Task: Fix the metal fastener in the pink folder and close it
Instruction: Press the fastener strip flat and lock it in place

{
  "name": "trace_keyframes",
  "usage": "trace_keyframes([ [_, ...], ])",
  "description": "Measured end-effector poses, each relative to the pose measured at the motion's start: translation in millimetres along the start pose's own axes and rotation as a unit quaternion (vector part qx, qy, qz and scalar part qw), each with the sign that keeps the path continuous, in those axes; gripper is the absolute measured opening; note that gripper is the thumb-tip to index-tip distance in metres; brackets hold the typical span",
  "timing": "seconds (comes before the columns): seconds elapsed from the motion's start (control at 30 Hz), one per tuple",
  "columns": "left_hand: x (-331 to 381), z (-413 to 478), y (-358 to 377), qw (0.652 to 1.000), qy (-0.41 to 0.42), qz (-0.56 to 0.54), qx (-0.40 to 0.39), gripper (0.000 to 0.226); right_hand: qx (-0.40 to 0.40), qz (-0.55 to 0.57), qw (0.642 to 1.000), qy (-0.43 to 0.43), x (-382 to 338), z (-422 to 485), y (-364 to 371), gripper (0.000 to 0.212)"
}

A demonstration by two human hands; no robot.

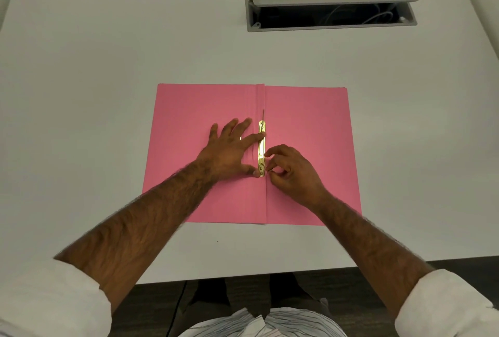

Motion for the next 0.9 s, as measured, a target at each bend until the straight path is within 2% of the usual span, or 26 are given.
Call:
trace_keyframes([
  [0.1,-1,0,1,1.0,-0.001,-0.001,-0.001,0.105,-0.011,-0.003,1.0,-0.012,-5,3,0,0.014],
  [0.37,1,-2,-1,1.0,0.001,0.003,-0.002,0.105,-0.07,-0.121,0.988,-0.071,-16,7,5,0.012],
  [0.47,1,-2,-2,1.0,0.002,0.006,0.001,0.105,-0.043,-0.109,0.991,-0.059,-17,3,6,0.012],
  [0.67,1,-1,-1,1.0,0.004,0.014,0.005,0.104,0.065,-0.018,0.997,0.046,-7,-11,6,0.007],
  [0.8,1,-1,-2,1.0,0.006,0.021,0.001,0.101,0.079,-0.04,0.995,0.052,-13,-15,15,0.008],
  [0.9,1,0,-2,1.0,0.007,0.028,-0.002,0.09,0.094,-0.046,0.993,0.059,-13,-22,20,0.011],
])
Point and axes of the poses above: each hand's wrist, its own z-axis towards the middle knuckle, its own y-axis out of the palm, x = y × z, the point moved 10 cm from there along z, towards the middle knuckle, and after that the axes turned 3 degrees about -x, right-handed, at the moved point
